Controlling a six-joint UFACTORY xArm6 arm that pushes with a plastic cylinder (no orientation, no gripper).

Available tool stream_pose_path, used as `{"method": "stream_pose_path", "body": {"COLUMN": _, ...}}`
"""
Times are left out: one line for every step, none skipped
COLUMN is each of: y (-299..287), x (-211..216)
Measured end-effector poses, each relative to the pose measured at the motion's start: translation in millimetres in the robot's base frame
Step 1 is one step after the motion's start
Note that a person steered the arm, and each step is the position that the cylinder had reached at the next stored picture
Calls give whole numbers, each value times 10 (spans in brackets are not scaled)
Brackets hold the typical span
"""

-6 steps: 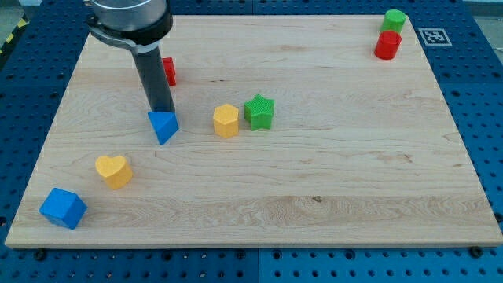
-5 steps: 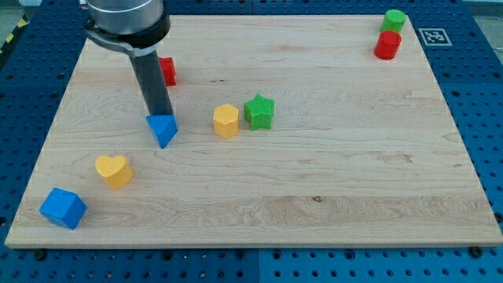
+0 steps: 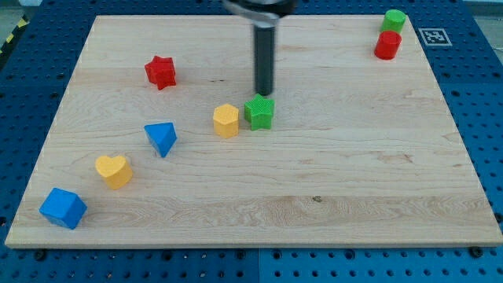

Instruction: Place the hexagon and green star diagonally to each other

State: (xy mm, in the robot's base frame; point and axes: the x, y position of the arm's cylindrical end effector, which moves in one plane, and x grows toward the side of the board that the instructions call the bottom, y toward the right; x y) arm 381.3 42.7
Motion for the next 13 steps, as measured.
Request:
{"method": "stream_pose_path", "body": {"y": 642, "x": 49}}
{"method": "stream_pose_path", "body": {"y": 727, "x": 410}}
{"method": "stream_pose_path", "body": {"y": 702, "x": 786}}
{"method": "stream_pose_path", "body": {"y": 303, "x": 876}}
{"method": "stream_pose_path", "body": {"y": -310, "x": 876}}
{"method": "stream_pose_path", "body": {"y": -534, "x": 889}}
{"method": "stream_pose_path", "body": {"y": -866, "x": 889}}
{"method": "stream_pose_path", "body": {"y": -1016, "x": 889}}
{"method": "stream_pose_path", "body": {"y": -905, "x": 1009}}
{"method": "stream_pose_path", "body": {"y": -560, "x": 1109}}
{"method": "stream_pose_path", "body": {"y": -276, "x": 1026}}
{"method": "stream_pose_path", "body": {"y": -225, "x": 860}}
{"method": "stream_pose_path", "body": {"y": -282, "x": 733}}
